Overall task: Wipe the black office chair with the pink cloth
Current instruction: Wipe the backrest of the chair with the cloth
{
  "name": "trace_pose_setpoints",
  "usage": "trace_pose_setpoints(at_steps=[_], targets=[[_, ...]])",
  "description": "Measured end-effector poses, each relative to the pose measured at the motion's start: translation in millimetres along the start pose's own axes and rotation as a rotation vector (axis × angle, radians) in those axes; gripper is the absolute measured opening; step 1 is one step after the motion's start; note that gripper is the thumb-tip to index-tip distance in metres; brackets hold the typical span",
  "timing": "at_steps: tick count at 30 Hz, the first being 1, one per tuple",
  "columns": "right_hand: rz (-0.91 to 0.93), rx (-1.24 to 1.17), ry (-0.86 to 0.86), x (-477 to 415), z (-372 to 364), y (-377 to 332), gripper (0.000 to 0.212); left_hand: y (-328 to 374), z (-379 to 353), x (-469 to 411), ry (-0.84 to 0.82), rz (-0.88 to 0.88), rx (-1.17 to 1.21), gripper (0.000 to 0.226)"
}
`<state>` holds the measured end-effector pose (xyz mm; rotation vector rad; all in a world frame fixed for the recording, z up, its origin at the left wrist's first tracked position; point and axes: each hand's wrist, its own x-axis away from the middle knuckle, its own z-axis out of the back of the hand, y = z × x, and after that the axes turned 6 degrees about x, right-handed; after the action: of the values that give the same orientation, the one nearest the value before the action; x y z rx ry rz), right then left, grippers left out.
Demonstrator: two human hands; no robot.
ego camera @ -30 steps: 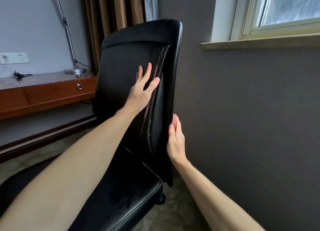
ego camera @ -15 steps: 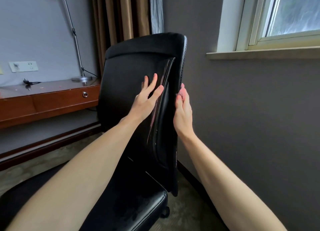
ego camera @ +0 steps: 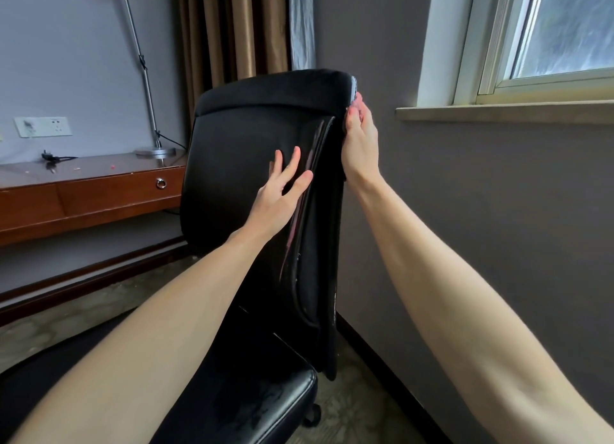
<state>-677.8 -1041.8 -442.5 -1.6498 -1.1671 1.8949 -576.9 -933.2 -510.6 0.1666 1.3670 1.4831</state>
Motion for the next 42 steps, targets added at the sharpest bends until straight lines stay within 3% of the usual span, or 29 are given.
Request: trace_pose_setpoints(at_steps=[9,16,20,26,29,37,42], targets=[[-0.156,0.038,-0.127,141,14,95,0.047,-8,-8,16,-0.012,-0.026,-0.077,0.063],[0.0,0.017,-0.05,52,4,31,0.049,-12,-2,32,-0.035,-0.012,-0.074,0.067],[0.03,0.025,-0.081,64,9,33,0.046,-14,-3,35,-0.033,-0.01,-0.063,0.069],[-0.232,0.072,-0.176,187,21,121,0.046,-23,-4,41,-0.058,-0.014,-0.055,0.075],[-0.305,0.088,-0.217,203,27,133,0.047,-33,-2,48,-0.073,0.001,-0.019,0.078],[-0.075,0.005,-0.124,110,9,65,0.049,-35,-1,52,-0.074,0.02,-0.002,0.081],[-0.106,0.043,-0.141,143,11,100,0.048,-38,-7,50,-0.053,0.018,0.014,0.081]])
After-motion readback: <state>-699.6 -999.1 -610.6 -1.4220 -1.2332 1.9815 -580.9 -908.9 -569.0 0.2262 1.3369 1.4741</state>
